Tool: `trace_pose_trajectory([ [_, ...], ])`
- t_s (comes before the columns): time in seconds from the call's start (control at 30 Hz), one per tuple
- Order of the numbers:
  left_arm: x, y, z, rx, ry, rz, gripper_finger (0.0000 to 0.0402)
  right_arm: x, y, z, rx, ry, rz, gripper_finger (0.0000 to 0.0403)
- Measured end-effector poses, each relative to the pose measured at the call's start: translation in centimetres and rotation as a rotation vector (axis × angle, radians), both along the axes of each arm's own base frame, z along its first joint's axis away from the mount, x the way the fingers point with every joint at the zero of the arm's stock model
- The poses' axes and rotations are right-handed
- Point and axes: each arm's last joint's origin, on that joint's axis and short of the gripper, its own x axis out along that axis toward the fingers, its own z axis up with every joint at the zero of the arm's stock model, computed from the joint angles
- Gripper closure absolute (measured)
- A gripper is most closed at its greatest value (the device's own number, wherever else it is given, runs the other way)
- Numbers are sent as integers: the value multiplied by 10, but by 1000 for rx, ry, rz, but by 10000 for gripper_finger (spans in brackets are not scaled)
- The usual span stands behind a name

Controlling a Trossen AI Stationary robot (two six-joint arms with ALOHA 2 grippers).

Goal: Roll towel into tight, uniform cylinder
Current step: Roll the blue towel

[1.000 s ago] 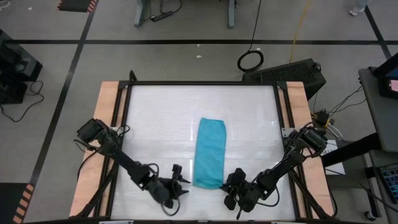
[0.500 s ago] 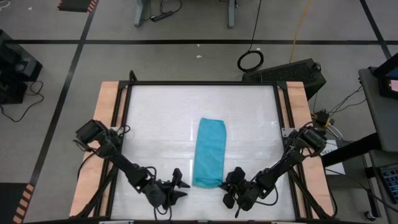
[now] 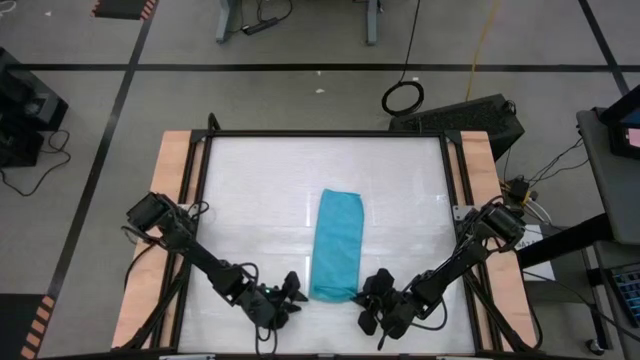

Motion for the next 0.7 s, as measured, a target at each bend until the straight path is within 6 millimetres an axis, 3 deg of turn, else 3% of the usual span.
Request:
trace_pose_trajectory([
  [0.33, 31, 1, -13, 187, -45, 33, 210, 1, -1, 0, 6, -3, -11, 402],
  [0.7, 31, 10, -22, 200, 63, 12, 210, 1, -1, 0, 11, -3, -15, 402],
])
